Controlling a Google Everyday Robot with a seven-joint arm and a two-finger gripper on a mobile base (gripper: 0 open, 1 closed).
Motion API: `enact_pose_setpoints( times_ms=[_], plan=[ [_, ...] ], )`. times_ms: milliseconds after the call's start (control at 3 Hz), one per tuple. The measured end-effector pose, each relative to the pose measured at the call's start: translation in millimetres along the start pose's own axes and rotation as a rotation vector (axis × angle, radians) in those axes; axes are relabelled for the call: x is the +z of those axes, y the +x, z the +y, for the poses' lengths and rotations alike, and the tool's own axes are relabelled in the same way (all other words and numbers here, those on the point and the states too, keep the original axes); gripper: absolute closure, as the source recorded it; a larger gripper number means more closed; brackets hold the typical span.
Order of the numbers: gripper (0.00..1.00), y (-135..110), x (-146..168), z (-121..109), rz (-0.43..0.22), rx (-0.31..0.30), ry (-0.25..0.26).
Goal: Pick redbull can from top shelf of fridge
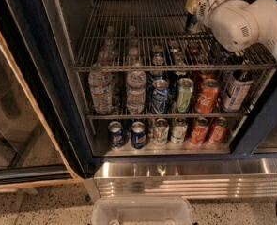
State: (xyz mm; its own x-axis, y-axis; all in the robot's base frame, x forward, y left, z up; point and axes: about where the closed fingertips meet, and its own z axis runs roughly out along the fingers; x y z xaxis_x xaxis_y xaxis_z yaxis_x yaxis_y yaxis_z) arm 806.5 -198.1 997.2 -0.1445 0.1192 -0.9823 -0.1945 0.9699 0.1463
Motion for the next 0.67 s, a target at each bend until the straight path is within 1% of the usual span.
enact_pose_setpoints(
  times_ms=[333, 667],
  plan=[
    [1.00, 6.3, -10.3, 6.6, 0.007, 0.005, -0.026],
    [1.00, 9.8, -45.6, 13.4, 0.014, 0.014, -0.045]
  ],
)
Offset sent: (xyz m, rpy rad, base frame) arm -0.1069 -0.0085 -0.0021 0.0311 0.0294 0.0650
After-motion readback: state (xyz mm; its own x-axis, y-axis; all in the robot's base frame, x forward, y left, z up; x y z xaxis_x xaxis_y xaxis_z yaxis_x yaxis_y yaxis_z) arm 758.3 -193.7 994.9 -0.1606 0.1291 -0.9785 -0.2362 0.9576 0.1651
